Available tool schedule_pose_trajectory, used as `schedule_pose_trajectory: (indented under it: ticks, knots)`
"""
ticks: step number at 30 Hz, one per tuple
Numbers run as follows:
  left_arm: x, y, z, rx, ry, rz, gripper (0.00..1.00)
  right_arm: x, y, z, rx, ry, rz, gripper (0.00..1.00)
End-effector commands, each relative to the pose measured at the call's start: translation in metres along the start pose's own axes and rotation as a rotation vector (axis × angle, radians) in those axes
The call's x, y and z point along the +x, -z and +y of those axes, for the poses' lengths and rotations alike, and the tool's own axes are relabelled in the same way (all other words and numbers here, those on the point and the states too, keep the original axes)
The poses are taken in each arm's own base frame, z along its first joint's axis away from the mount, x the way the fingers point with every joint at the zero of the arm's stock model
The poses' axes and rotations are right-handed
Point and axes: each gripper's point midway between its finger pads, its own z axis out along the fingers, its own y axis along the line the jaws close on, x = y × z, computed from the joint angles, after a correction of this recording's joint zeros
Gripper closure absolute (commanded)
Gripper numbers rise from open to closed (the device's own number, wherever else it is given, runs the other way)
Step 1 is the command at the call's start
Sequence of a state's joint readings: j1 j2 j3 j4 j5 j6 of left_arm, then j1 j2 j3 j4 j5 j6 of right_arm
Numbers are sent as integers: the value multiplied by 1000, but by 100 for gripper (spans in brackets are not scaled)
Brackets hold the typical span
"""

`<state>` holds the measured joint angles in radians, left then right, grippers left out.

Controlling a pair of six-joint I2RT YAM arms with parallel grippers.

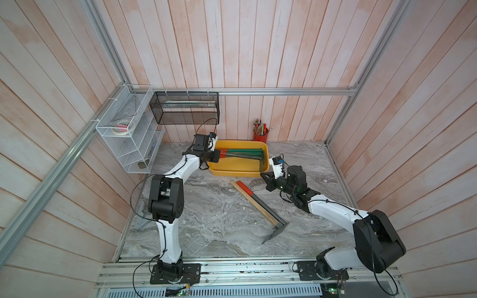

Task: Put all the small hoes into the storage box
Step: Adjust the hoe in the storage box.

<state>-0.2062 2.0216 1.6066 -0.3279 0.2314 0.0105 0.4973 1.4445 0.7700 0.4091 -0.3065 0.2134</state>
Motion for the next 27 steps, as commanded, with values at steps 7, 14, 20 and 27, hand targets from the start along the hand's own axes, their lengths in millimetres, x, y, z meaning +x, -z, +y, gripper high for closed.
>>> schedule_pose_trajectory:
  ticks: [7,14,20,27]
  knots:
    - [5,30,-8,9,61,-68,90,-22,-47,-7,-3,-74,24,88]
    - [-17,54,30,100,284,-125,25,-32,-70,7,-117,-208,-3,78]
    - [-18,53,61,57,346,-1,20,-20,-72,12,-137,-241,12,75]
    - [-22,45,56,-148,-35,141,19,-4,-71,12,-147,-235,51,78]
